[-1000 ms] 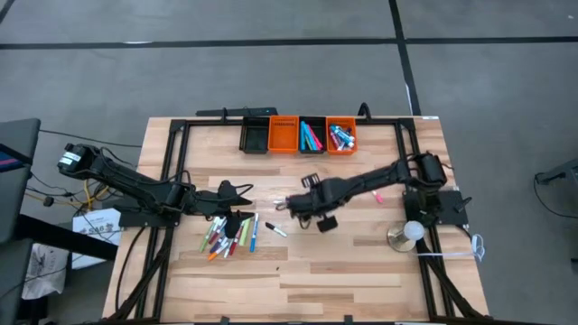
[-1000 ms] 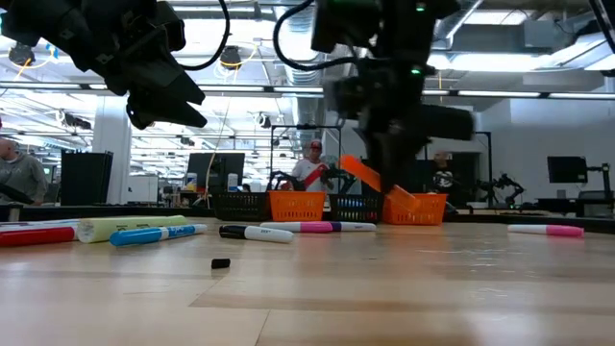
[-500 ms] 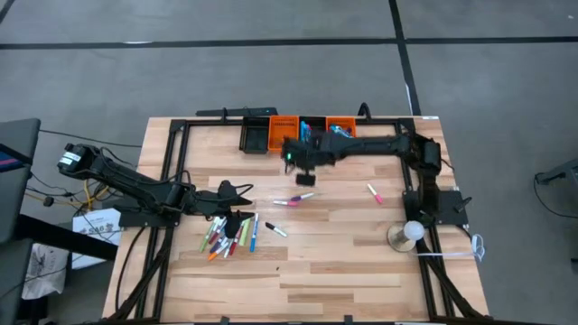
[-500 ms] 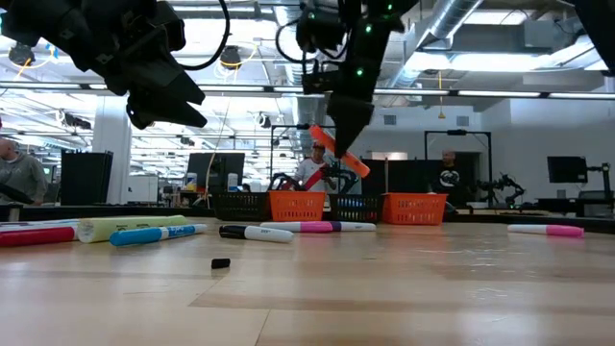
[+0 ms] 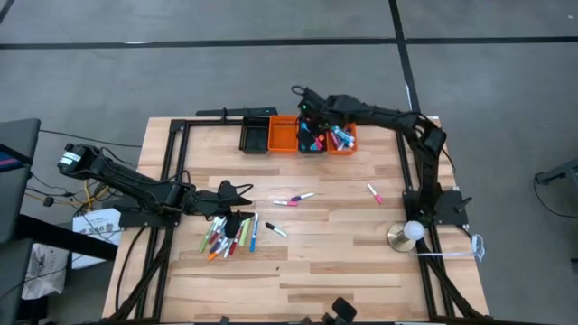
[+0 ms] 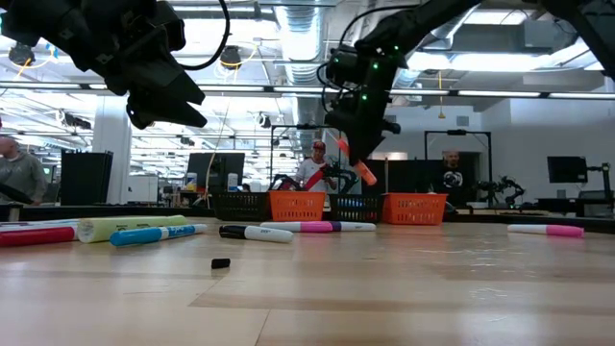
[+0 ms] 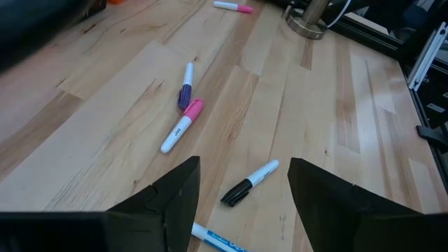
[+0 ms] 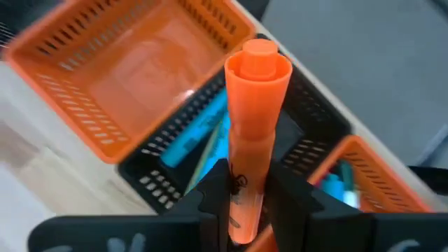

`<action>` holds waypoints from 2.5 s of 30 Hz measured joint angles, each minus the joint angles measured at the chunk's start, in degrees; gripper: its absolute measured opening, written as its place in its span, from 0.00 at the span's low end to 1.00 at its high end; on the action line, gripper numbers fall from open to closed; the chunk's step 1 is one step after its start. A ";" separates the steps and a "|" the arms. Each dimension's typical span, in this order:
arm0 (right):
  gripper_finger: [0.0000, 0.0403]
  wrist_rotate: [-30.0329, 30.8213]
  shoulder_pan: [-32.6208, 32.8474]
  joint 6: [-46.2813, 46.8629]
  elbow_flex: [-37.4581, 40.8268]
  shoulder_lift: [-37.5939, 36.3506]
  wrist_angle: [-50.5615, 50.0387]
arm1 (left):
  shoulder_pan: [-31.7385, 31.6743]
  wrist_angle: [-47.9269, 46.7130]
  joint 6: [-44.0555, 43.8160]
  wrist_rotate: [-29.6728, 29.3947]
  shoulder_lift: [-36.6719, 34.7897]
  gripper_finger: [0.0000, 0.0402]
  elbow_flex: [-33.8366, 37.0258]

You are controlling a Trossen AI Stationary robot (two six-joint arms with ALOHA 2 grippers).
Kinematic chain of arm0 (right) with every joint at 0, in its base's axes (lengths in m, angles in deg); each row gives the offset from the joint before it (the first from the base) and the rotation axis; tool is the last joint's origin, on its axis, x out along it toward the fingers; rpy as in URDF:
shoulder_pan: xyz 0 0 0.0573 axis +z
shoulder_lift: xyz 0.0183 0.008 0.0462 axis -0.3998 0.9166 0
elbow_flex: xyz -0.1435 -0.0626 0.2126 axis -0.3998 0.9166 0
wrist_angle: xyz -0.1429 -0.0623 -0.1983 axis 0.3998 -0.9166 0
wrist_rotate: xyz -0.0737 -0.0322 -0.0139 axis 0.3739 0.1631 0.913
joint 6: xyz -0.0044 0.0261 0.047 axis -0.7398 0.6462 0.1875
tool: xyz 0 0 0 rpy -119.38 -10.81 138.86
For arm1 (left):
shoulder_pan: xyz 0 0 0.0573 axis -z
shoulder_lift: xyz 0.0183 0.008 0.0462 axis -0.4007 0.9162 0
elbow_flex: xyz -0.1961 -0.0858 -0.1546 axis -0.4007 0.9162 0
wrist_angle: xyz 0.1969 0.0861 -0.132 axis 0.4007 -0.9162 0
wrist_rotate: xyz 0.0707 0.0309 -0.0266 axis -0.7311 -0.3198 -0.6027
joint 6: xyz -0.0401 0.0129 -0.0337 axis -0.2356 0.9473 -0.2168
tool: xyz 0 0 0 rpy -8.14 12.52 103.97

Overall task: Pick & Place Markers
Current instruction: Put the orange highlighter pen into the right black bin, then put the light green highlighter pen into the right black bin

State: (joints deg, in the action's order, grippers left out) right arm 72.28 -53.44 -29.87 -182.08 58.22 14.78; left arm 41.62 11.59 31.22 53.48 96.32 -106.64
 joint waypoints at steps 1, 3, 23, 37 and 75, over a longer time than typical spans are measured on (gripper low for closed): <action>0.16 -1.35 -0.17 0.02 0.00 0.00 0.54 | 0.00 0.00 0.02 0.00 0.00 0.53 0.00; 0.16 -2.21 -0.17 0.04 0.00 0.00 0.85 | 0.00 0.00 0.42 0.00 0.00 0.53 0.00; 0.31 -2.19 -0.17 -0.09 3.13 0.00 0.34 | 0.00 0.02 1.51 0.00 -0.01 0.53 0.00; 0.40 -2.22 1.34 -2.63 3.10 -0.90 -1.77 | -0.02 0.02 1.51 1.20 -0.02 0.53 0.00; 0.33 27.01 41.83 0.65 3.13 -5.46 -0.05 | -6.88 -4.40 -13.13 11.63 13.99 0.53 -0.04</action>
State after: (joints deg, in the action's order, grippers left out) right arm 99.29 -11.61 -29.22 -178.96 52.76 14.73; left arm 34.74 7.20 18.09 65.11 110.31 -106.69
